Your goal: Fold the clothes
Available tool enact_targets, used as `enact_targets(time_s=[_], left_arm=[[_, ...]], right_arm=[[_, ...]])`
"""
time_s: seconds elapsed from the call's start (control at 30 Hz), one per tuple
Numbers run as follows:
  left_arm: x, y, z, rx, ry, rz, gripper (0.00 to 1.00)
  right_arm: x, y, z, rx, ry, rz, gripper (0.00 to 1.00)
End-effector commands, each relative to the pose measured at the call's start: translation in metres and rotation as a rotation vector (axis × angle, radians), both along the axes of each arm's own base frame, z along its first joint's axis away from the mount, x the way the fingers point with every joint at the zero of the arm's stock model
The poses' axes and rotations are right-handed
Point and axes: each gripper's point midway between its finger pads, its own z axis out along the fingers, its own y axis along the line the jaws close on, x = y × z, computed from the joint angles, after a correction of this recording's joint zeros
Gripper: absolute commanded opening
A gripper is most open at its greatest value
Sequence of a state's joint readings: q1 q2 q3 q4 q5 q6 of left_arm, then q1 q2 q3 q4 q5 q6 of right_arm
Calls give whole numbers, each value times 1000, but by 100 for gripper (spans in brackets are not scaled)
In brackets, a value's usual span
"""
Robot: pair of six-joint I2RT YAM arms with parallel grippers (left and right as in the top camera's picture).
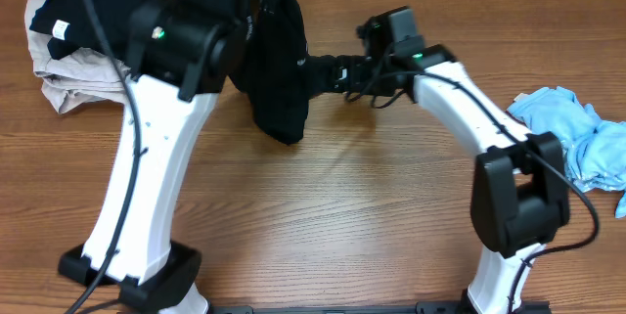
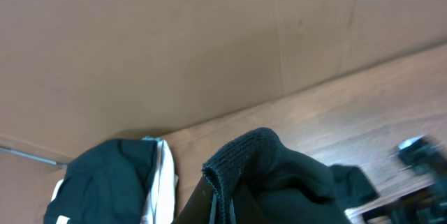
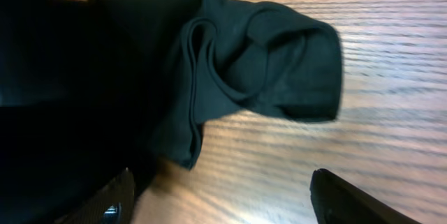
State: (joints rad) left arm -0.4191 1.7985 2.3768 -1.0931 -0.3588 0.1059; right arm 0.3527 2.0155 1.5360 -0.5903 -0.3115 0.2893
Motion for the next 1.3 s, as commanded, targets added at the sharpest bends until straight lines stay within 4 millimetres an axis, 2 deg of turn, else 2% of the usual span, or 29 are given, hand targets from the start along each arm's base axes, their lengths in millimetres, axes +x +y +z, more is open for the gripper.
enact_targets(time_s=[0.0, 0.13, 0.37, 0.5, 0.67, 0.93, 1.13, 1.27], left_arm=[[-39, 10, 56, -120, -124, -9, 4], [-63, 13, 78, -181, -164, -38, 4], [-105, 23, 114, -245, -250, -86, 4], [-117, 28, 124, -262, -277, -92, 4], [-115, 28, 122, -257, -274, -86, 4], [-99, 25, 110, -228, -244, -64, 4], [-98, 24, 109, -228, -242, -64, 4], [-98, 25, 109, -228, -242, -65, 4]], right_arm=[[9, -7, -34, -157, -21, -98, 82], [19, -12, -53, -226, -47, -160, 82], [35, -9, -70, -191, -68, -200, 77], [32, 5, -72, -132, -52, -158, 75], [22, 30, -65, -4, -13, -70, 70], [-15, 53, -47, 244, 179, 85, 70], [-29, 79, -45, 255, 180, 133, 74], [-36, 97, -47, 246, 200, 90, 74]])
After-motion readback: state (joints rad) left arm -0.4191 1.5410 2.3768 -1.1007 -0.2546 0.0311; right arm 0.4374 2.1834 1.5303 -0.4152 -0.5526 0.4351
